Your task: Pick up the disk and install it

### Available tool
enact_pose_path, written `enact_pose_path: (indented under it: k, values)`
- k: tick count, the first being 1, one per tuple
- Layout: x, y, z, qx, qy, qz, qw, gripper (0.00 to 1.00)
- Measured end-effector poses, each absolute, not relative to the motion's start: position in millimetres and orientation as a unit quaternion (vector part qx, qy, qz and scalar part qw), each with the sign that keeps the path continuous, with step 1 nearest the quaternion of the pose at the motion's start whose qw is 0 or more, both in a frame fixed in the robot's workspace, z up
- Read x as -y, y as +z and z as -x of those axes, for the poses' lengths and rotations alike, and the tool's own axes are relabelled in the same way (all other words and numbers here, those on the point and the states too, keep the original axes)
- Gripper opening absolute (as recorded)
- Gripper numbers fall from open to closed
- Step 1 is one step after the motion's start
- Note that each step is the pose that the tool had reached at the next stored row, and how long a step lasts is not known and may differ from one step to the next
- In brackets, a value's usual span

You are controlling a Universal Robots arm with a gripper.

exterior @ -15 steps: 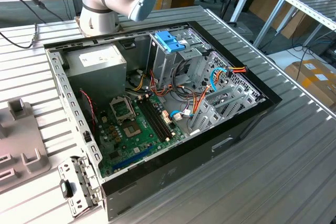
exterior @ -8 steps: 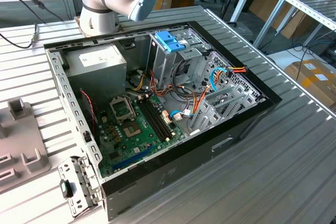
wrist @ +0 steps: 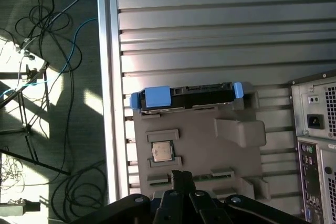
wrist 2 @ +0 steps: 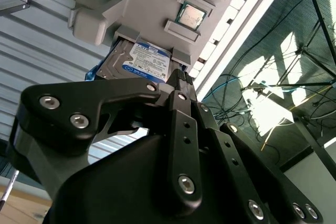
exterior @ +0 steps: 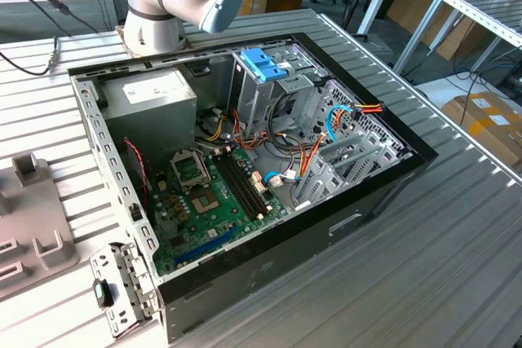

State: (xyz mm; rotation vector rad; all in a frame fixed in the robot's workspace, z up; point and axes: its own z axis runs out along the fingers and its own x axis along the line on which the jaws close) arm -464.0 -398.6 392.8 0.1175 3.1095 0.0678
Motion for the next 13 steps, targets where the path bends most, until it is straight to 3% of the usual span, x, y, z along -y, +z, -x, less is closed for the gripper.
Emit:
enact_pose_path:
  k: [13]
  values:
    - [395.7,392.2,464.1,-0.999,0.022,-0.038,0.015,0.11]
